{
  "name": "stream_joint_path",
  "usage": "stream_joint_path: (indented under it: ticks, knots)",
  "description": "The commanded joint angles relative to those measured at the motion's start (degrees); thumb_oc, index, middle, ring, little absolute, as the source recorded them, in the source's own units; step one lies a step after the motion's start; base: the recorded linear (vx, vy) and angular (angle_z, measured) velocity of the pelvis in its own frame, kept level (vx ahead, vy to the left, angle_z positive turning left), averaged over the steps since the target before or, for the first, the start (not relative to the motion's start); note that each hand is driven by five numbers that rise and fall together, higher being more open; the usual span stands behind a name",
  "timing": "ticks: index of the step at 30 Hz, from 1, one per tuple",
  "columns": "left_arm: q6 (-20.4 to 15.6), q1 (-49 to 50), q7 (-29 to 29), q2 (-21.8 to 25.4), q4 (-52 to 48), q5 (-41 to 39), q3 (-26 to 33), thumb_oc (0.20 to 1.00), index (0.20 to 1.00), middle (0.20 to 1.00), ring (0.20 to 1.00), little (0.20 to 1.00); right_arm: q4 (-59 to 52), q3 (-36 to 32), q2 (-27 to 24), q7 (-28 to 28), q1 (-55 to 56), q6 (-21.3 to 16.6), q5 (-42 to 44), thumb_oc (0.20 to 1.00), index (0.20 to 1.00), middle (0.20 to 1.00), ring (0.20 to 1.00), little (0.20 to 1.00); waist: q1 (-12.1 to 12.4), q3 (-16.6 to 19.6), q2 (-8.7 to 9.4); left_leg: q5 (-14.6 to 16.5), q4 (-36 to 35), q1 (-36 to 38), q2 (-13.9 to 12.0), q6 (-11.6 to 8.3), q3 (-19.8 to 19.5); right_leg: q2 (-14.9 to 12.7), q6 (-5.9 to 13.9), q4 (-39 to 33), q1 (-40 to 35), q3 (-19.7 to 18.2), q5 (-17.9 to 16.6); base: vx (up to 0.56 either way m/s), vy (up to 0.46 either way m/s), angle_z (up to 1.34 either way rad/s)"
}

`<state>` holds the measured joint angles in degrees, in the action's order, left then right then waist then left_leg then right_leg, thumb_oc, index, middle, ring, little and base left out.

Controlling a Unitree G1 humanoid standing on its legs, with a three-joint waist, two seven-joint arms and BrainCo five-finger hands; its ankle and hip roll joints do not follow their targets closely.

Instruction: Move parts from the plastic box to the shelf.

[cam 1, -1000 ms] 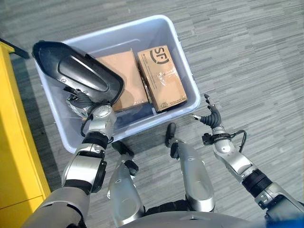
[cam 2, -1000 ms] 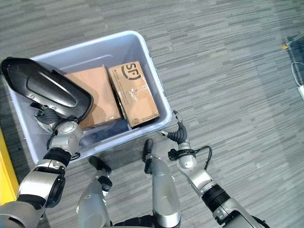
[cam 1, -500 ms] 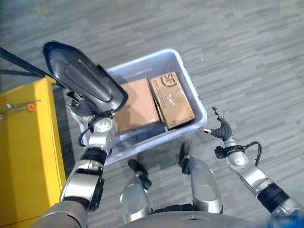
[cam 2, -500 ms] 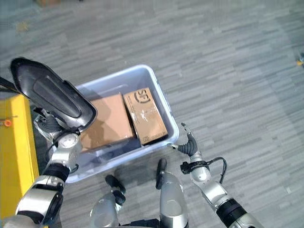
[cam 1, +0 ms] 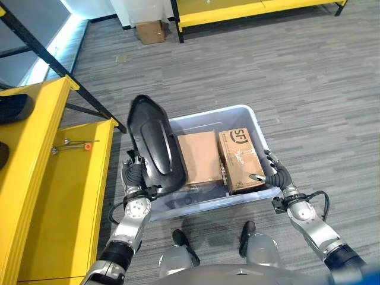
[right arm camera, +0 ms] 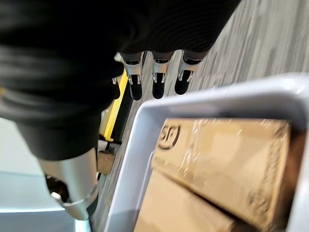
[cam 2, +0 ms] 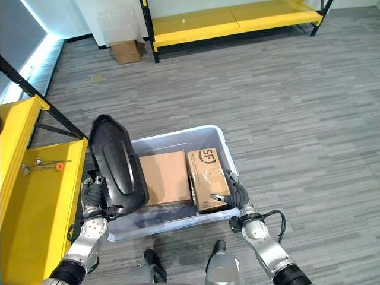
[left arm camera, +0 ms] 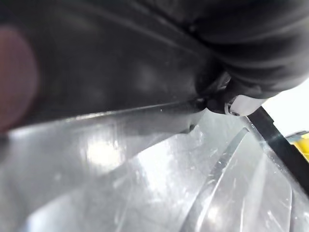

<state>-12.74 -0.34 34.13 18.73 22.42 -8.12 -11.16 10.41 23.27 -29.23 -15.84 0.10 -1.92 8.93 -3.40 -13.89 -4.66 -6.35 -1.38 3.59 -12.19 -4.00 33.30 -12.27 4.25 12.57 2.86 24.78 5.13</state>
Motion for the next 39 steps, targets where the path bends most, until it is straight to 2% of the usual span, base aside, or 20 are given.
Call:
stream_joint_path:
  ticks: [1, 5, 7, 12, 15, 16, 17, 18, 19, 20, 21, 22, 24, 25, 28, 32, 33, 35, 39]
  knots:
    - [-4.7, -1.53, -0.76, 6.53, -5.59, 3.59, 2.54, 0.2, 0.2, 0.2, 0.2, 0.2, -2.32, -0.37, 3.47, 1.34, -1.18, -1.8, -0.12, 1.0, 1.0, 1.0, 1.0, 1.0, 0.29, 0.69, 4.17, 2.75, 2.33, -0.85, 1.41, -2.17, -3.37, 0.77, 2.01, -9.82, -7.96, 0.88, -4.05, -0.02, 0.258, 0.14]
    - [-6.06, 0.1, -0.01, 7.93, -7.38, 6.04, 3.68, 0.2, 0.2, 0.2, 0.2, 0.2, -2.16, -0.25, 4.16, 2.3, -1.62, -1.07, -0.73, 1.0, 1.0, 1.0, 1.0, 1.0, 1.42, 1.99, 4.0, 3.17, -1.0, 1.81, 3.81, -0.88, -4.52, -0.87, 4.32, -10.85, -8.76, 1.34, -6.27, -0.02, 0.244, 0.15]
    - [-5.63, 0.51, 0.06, 8.02, -7.74, 6.26, 4.22, 0.2, 0.2, 0.2, 0.2, 0.2, -1.97, -0.12, 4.95, 1.85, -2.14, -1.14, -0.37, 1.0, 1.0, 1.0, 1.0, 1.0, 1.95, 2.53, 3.88, 3.14, -2.34, 2.82, 4.96, -0.35, -4.89, -1.59, 5.37, -10.91, -8.7, 1.44, -7.28, -0.03, 0.195, 0.14]
    - [-4.68, 1.65, -1.57, 8.68, -9.04, 7.26, 5.57, 0.2, 0.2, 0.2, 0.2, 0.2, -1.69, -0.68, 6.58, 1.32, -2.71, -1.26, 0.37, 1.0, 1.0, 1.0, 1.0, 1.0, 3.15, 2.91, 3.82, 3.71, -3.25, 3.38, 6.28, 0.58, -4.85, -2.26, 5.97, -9.29, -8.18, 2.52, -7.97, -0.04, 0.084, 0.13]
    - [-3.68, 1.52, -3.17, 8.93, -9.18, 6.84, 5.85, 0.2, 0.2, 0.2, 0.2, 0.2, -2.32, -1.31, 6.78, 0.87, -2.57, -0.78, 1.49, 1.0, 1.0, 1.0, 1.0, 1.0, 2.27, 3.49, 3.97, 4.44, -3.44, 2.99, 7.15, 1.56, -6.54, 0.73, 4.9, -7.11, -7.17, -0.54, -4.91, -0.04, 0.006, 0.16]
    - [-3.43, 1.21, -3.39, 8.97, -9.05, 7.0, 5.64, 0.2, 0.2, 0.2, 0.2, 0.2, -2.27, -1.52, 6.61, 0.89, -2.51, -0.97, 1.82, 1.0, 1.0, 1.0, 1.0, 1.0, 1.74, 3.72, 4.15, 4.68, -3.51, 2.83, 7.54, 1.76, -7.09, 2.48, 4.13, -7.09, -7.12, -1.81, -3.91, -0.02, -0.025, 0.39]
    - [-3.24, 0.62, -3.7, 8.53, -8.62, 7.35, 4.84, 0.2, 0.2, 0.2, 0.2, 0.2, -2.3, -1.98, 6.22, 0.68, -2.27, -0.99, 2.16, 1.0, 1.0, 1.0, 1.0, 1.0, 0.71, 4.12, 4.65, 4.98, -3.62, 2.29, 8.44, 1.92, -8.72, 6.02, 2.65, -8.35, -7.27, -4.86, -2.98, -0.01, -0.024, 0.57]
    - [-3.24, 0.6, -3.68, 8.51, -8.6, 7.36, 4.81, 0.2, 0.2, 0.2, 0.2, 0.2, -2.3, -2.0, 6.2, 0.68, -2.25, -1.0, 2.17, 1.0, 1.0, 1.0, 1.0, 1.0, 0.66, 4.13, 4.62, 4.99, -3.61, 2.28, 8.42, 1.9, -8.8, 6.06, 2.61, -8.46, -7.34, -4.78, -2.99, 0.01, -0.017, 0.91]
    - [-3.01, 0.36, -3.74, 8.23, -8.47, 7.28, 4.41, 0.2, 0.2, 0.2, 0.2, 0.2, -2.28, -2.19, 6.03, 0.63, -2.11, -1.07, 2.23, 1.0, 1.0, 1.0, 1.0, 1.0, 0.25, 4.25, 4.82, 5.05, -3.62, 2.01, 8.88, 1.96, -9.63, 7.47, 2.04, -9.01, -7.43, -6.32, -2.77, -0.07, -0.052, 1.11]
    - [-2.52, 0.03, -3.71, 7.53, -8.13, 6.77, 3.75, 0.2, 0.2, 0.2, 0.2, 0.2, -2.27, -2.56, 5.63, 0.84, -1.87, -1.53, 2.44, 1.0, 1.0, 1.0, 1.0, 1.0, -0.44, 4.33, 5.02, 3.85, -3.62, 0.87, 9.37, 2.27, -10.31, 10.17, 0.39, -10.28, -7.21, -8.52, -3.57, -0.09, -0.069, 0.75]
    - [-2.65, -0.1, -4.01, 7.16, -7.75, 6.37, 3.31, 0.2, 0.2, 0.2, 0.2, 0.2, -2.51, -2.76, 5.45, 0.53, -1.5, -1.86, 2.5, 1.0, 1.0, 1.0, 1.0, 1.0, -0.65, 4.42, 5.14, 3.64, -3.61, 0.16, 9.91, 2.26, -11.57, 11.05, -0.06, -10.92, -7.28, -10.27, -3.73, -0.12, -0.132, 0.77]
    - [-2.56, -0.13, -4.89, 6.12, -6.8, 3.25, 2.91, 0.2, 0.2, 0.2, 0.2, 0.2, -2.37, -3.04, 5.28, 0.76, -0.95, -3.02, 2.87, 1.0, 1.0, 1.0, 1.0, 1.0, -0.75, 4.36, 5.35, 3.11, -3.04, -1.01, 10.45, 2.15, -13.39, 11.28, -0.52, -11.79, -7.73, -11.55, -4.19, -0.05, -0.1, 0.7]
    - [-3.23, 0.2, -6.12, 5.22, -6.56, 0.96, 3.41, 0.2, 0.2, 0.2, 0.2, 0.2, -2.09, -3.28, 5.38, 1.81, -1.03, -3.21, 3.36, 1.0, 1.0, 1.0, 1.0, 1.0, -0.56, 4.26, 5.39, 2.93, -3.0, -1.35, 10.54, 2.19, -14.14, 11.01, -0.66, -12.51, -7.76, -11.53, -4.48, -0.11, -0.12, 0.59]
    - [-4.51, 0.48, -6.99, 4.65, -6.49, 0.58, 3.62, 0.2, 0.2, 0.2, 0.2, 0.2, -1.87, -3.24, 5.21, 2.13, -1.23, -3.92, 3.03, 1.0, 1.0, 1.0, 1.0, 1.0, -0.31, 4.2, 5.25, 2.77, -2.93, -1.95, 10.54, 2.08, -14.67, 10.87, -0.85, -13.0, -7.67, -11.56, -4.57, -0.14, -0.122, 0.03]
    - [-4.65, 0.87, -8.47, 4.24, -7.77, 0.48, 3.61, 0.2, 0.2, 0.2, 0.2, 0.2, -1.82, -3.32, 4.88, 2.32, -1.16, -4.75, 1.15, 1.0, 1.0, 1.0, 1.0, 1.0, 0.09, 4.03, 4.76, 2.67, -2.8, -2.9, 10.73, 2.08, -15.63, 10.7, -1.06, -13.89, -7.16, -11.74, -5.07, -0.14, -0.136, 0.08]
    - [-3.85, 0.53, -9.8, 4.52, -9.0, 0.65, 2.89, 0.2, 0.2, 0.2, 0.2, 0.2, -2.34, -3.21, 4.81, 1.12, -0.26, -4.41, 0.86, 1.0, 1.0, 1.0, 1.0, 1.0, -0.65, 3.81, 4.23, 2.79, -2.36, -3.2, 10.56, 1.94, -13.0, 10.11, -0.77, -13.7, -6.62, -9.81, -4.88, -0.1, -0.063, 0.26]
    - [-3.66, -0.24, -11.76, 4.68, -9.46, 0.47, 1.99, 0.2, 0.2, 0.2, 0.2, 0.2, -2.72, -3.47, 4.72, -0.82, 0.69, -4.14, 0.97, 1.0, 1.0, 1.0, 1.0, 1.0, -2.06, 4.03, 3.9, 3.28, -2.66, -2.24, 9.9, 1.04, -8.63, 9.09, 0.3, -14.11, -7.04, -7.45, -4.21, -0.13, -0.039, 0.49]
    - [-3.08, -0.9, -12.9, 4.74, -10.19, 0.53, 0.88, 0.2, 0.2, 0.2, 0.2, 0.2, -2.31, -3.47, 4.69, -2.11, 1.11, -4.31, 1.39, 1.0, 1.0, 1.0, 1.0, 1.0, -3.0, 4.06, 3.72, 2.76, -1.92, -1.98, 8.13, 0.36, -4.67, 8.33, 0.33, -14.35, -7.26, -4.96, -4.42, -0.13, -0.039, 1.49]
    - [-1.86, -0.62, -11.43, 4.8, -10.87, -0.39, -0.04, 0.2, 0.2, 0.2, 0.2, 0.2, -0.46, -3.53, 4.57, -1.71, 0.75, -4.66, 1.54, 1.0, 1.0, 1.0, 1.0, 1.0, -3.12, 4.31, 4.52, 3.93, 3.49, -1.75, 3.92, -0.28, -2.09, 6.73, -0.71, -13.59, -7.59, -2.64, -4.19, -0.07, -0.01, 0.58]
